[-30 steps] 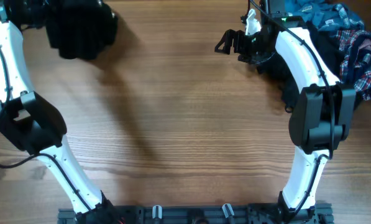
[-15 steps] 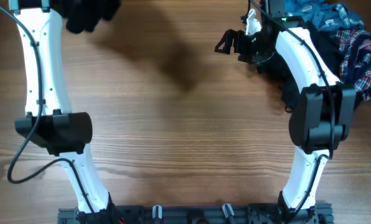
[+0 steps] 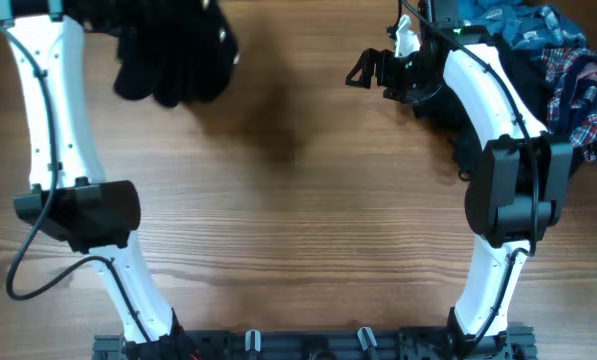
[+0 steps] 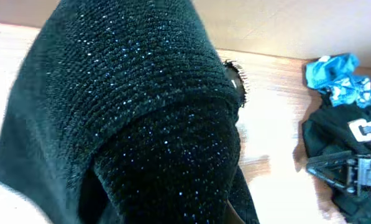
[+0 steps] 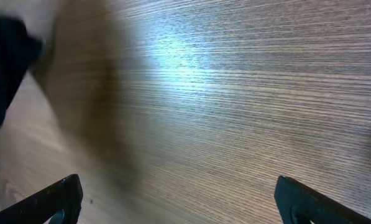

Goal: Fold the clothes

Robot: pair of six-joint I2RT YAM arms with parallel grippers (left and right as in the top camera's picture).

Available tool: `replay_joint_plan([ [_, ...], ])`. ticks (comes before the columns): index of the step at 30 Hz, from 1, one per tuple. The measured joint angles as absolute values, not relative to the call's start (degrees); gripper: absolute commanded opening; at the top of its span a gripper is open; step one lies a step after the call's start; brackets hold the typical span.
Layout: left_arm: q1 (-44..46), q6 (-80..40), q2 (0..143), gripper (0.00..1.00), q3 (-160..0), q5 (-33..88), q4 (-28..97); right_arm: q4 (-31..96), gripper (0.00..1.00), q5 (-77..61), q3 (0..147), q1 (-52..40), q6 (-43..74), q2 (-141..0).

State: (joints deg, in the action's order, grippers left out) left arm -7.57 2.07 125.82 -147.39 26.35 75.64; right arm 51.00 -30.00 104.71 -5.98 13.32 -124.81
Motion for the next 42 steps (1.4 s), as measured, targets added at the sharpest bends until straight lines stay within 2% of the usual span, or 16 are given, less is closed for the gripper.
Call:
replay_joint_plan([
  [8,-11.3,4.9,127.2,0.04,-147.4,26.0,75.4,51.9,1.0,-30.0,104.7,-6.0,13.3,-124.8],
  [21,-10.6,5.7,130.4,0.04,-147.4,21.9,72.5,52.5,1.0,-30.0,104.7,-6.2,13.3,-124.8],
  [34,-15.1,5.8,130.6,0.04,-147.4,19.8,72.0,52.5,1.0,-30.0,104.7,-6.2,13.4,-124.8],
  [42,-11.7,5.3,130.6,0.04,-147.4,19.3,69.0,52.0,1.0,-30.0,104.7,-6.2,13.4,-124.8],
])
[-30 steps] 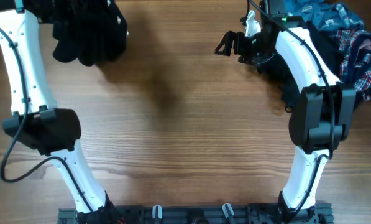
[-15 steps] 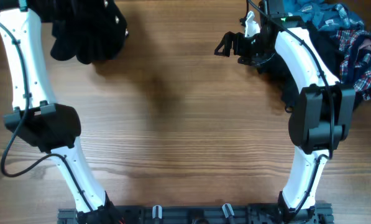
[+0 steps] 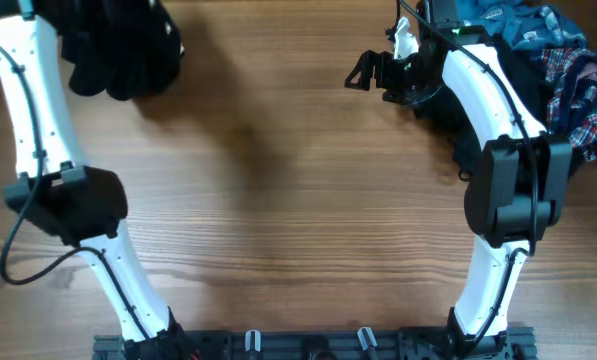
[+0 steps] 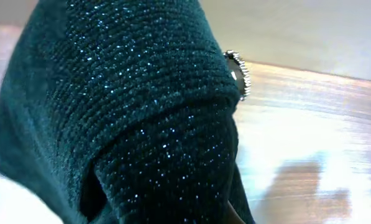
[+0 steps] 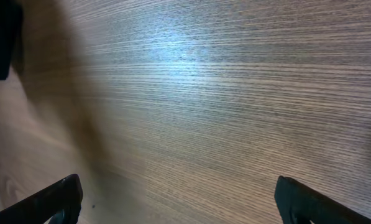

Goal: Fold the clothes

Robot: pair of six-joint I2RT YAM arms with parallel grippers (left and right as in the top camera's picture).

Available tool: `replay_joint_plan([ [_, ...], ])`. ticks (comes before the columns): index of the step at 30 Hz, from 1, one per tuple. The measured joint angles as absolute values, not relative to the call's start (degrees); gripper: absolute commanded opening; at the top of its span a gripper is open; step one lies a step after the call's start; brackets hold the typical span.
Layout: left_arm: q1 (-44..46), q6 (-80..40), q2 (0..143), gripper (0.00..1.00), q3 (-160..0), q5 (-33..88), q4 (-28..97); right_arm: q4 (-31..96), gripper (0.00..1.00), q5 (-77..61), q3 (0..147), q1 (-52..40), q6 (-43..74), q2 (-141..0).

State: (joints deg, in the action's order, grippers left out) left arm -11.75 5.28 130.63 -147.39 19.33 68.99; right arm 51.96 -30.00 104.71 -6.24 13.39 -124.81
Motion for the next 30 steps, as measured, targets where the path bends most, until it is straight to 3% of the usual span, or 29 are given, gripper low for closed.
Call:
replay_joint_plan([
  [7,0.1,2.8,130.9,0.04,-147.4,20.2,61.8,52.2,1.0,-30.0,104.7,-6.2,13.4,-124.8],
  [11,1.8,0.9,131.3,0.04,-147.4,24.3,60.2,52.3,1.0,-30.0,104.7,-6.2,13.4,-124.8],
  [19,-8.2,0.1,132.0,0.04,-147.3,26.5,67.1,52.3,1.0,-30.0,104.7,-6.2,13.4,-124.8],
  [25,-18.0,-0.1,137.1,0.04,-145.5,24.1,66.8,52.3,1.0,-30.0,104.7,-6.2,13.4,-124.8],
  [30,-20.9,-0.2,142.0,0.04,-145.3,23.8,65.5,52.3,1.0,-30.0,104.7,-6.2,13.4,-124.8],
])
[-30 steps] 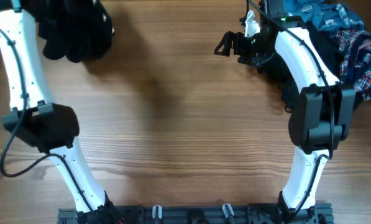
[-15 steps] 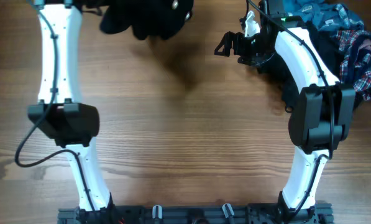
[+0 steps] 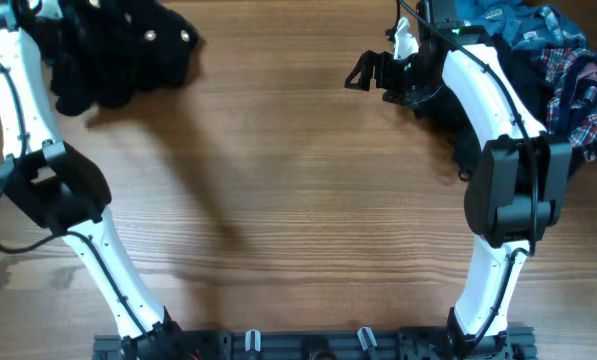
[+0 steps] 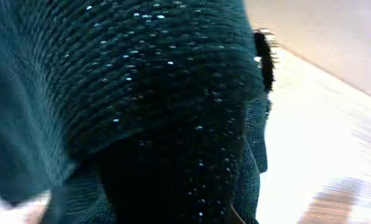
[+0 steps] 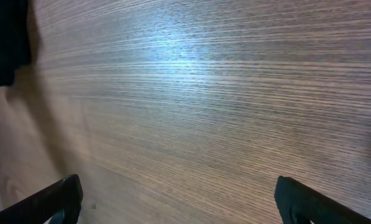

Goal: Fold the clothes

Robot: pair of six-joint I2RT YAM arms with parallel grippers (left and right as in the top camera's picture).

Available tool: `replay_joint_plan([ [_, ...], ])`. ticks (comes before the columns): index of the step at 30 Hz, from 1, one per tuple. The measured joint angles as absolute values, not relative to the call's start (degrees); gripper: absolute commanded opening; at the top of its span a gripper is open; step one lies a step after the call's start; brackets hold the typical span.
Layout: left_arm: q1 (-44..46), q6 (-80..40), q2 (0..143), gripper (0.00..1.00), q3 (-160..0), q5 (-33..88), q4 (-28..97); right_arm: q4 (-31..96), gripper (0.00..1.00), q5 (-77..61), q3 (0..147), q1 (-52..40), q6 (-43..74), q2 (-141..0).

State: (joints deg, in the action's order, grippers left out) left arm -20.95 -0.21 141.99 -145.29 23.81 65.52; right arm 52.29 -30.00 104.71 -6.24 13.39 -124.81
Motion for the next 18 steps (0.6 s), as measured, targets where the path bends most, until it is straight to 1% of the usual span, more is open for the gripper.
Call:
replay_joint_plan([
  [9,-19.7,-0.3,142.6,0.04,-145.1,21.3,63.6,52.2,1.0,-30.0,104.7,-6.2,13.6,-124.8],
  [15,-19.4,-0.3,142.6,0.04,-145.1,25.0,63.3,50.9,1.0,-30.0,104.7,-6.2,13.6,-124.8],
  [18,-17.8,-0.4,142.6,0.04,-145.1,27.0,62.7,50.9,1.0,-30.0,104.7,-6.2,13.6,-124.8],
])
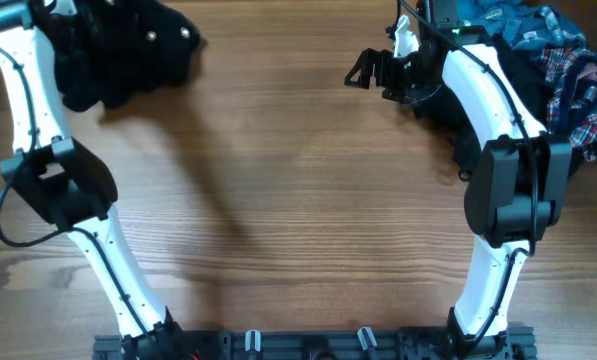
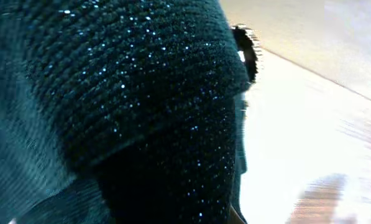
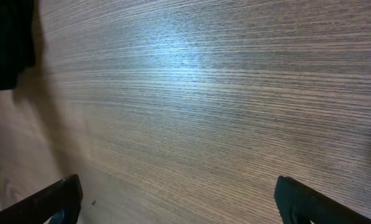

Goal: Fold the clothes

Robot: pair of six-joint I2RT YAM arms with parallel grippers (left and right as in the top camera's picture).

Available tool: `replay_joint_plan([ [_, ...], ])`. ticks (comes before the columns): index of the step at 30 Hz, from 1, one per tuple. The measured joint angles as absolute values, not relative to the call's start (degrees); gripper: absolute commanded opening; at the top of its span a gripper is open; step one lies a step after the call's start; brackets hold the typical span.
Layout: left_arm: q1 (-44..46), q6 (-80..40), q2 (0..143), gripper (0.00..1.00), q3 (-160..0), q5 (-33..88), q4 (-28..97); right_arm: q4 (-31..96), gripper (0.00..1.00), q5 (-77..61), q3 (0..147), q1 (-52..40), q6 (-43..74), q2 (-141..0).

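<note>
A black sparkly knit garment [image 1: 128, 45] lies bunched at the table's far left corner. It fills the left wrist view [image 2: 123, 106], with a round rhinestone button [image 2: 246, 50] at its edge. My left gripper [image 1: 58, 15] is buried in the garment's left end and shut on it; its fingers are hidden by the cloth. My right gripper [image 1: 364, 68] hovers open over bare wood at the far middle right. In the right wrist view its fingertips [image 3: 61, 198] stand wide apart with nothing between them.
A pile of other clothes [image 1: 563, 60] sits at the far right corner: blue fabric, a plaid shirt and dark pieces, partly under the right arm. The wooden tabletop [image 1: 298, 200] spreads between the arms. Both arm bases stand at the near edge.
The black garment stays at the far left corner. My left arm's elbow has shifted slightly to the right. The right arm and its open gripper have not moved.
The left gripper held the black garment at the far middle left. Then it held it further left, and then it had it at the far left corner, where it now lies bunched. The right gripper stayed open and still throughout.
</note>
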State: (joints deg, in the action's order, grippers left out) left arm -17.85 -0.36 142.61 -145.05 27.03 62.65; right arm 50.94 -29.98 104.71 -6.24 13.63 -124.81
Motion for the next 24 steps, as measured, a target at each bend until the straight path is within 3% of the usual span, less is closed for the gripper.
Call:
replay_joint_plan([
  [14,0.1,-13.0,138.8,0.04,-144.4,36.3,46.0,51.0,1.0,-30.0,104.7,-6.2,13.6,-124.8],
  [19,0.4,-22.4,138.8,0.04,-144.3,43.5,37.4,51.5,1.0,-30.0,104.7,-6.2,13.6,-124.8],
  [24,-3.4,-26.9,138.5,0.04,-144.3,47.7,40.4,51.9,1.0,-30.0,104.7,-6.2,13.6,-124.8],
])
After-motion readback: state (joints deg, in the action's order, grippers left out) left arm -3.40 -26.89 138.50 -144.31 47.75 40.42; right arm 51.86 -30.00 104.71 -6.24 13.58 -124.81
